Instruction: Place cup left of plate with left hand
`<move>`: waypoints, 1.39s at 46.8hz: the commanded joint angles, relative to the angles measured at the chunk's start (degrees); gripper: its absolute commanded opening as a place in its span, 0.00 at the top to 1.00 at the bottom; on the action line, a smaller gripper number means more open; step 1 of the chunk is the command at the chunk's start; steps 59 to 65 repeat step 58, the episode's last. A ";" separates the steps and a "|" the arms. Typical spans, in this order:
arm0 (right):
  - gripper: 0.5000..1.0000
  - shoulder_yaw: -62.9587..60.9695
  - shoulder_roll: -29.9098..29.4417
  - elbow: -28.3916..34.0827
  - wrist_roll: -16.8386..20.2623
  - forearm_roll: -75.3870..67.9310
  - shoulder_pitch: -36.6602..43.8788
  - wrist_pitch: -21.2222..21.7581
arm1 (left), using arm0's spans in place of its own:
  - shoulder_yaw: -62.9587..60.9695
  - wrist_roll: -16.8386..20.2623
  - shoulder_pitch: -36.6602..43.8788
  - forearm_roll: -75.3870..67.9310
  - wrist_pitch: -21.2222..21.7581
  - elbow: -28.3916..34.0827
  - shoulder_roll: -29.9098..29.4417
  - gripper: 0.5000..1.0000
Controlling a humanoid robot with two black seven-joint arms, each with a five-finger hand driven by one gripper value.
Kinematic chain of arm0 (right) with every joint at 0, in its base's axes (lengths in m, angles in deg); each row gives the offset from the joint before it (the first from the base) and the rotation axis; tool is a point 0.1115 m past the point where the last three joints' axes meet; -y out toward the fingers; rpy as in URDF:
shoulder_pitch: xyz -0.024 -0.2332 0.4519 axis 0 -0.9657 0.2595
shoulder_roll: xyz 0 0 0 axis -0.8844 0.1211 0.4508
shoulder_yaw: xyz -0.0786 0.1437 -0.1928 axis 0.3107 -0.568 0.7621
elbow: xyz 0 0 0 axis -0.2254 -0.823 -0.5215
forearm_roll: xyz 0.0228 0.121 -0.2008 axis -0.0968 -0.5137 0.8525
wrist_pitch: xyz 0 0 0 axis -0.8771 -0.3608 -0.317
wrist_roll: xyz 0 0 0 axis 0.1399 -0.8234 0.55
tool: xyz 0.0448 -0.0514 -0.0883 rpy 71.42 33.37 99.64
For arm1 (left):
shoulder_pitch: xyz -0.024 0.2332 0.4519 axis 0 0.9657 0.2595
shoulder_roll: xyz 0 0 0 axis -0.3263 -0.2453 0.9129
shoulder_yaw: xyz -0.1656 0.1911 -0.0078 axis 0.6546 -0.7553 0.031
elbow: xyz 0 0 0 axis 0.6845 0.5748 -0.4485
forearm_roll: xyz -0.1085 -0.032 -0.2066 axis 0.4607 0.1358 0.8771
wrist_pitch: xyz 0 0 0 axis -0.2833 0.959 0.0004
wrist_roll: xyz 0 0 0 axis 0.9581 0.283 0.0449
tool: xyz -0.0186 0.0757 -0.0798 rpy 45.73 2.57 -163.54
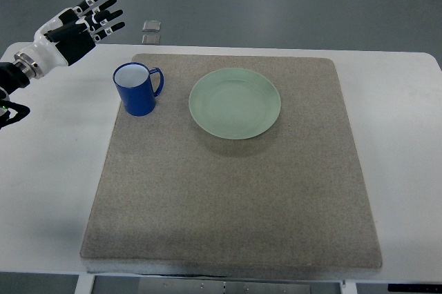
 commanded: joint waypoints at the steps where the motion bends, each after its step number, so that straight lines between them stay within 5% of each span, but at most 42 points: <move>1: 0.14 0.00 0.00 0.00 -0.01 0.02 0.00 0.00 | -0.10 -2.54 -2.29 2.51 0.01 2.91 0.00 0.00; 23: 0.14 0.00 0.00 0.00 -0.01 0.02 0.00 0.00 | -0.18 -16.25 -5.81 13.85 0.19 7.41 0.53 0.00; 65: 0.14 -0.17 0.00 2.64 -0.10 -0.06 -0.18 0.88 | -0.18 -16.70 -6.16 14.12 1.42 7.41 0.09 0.00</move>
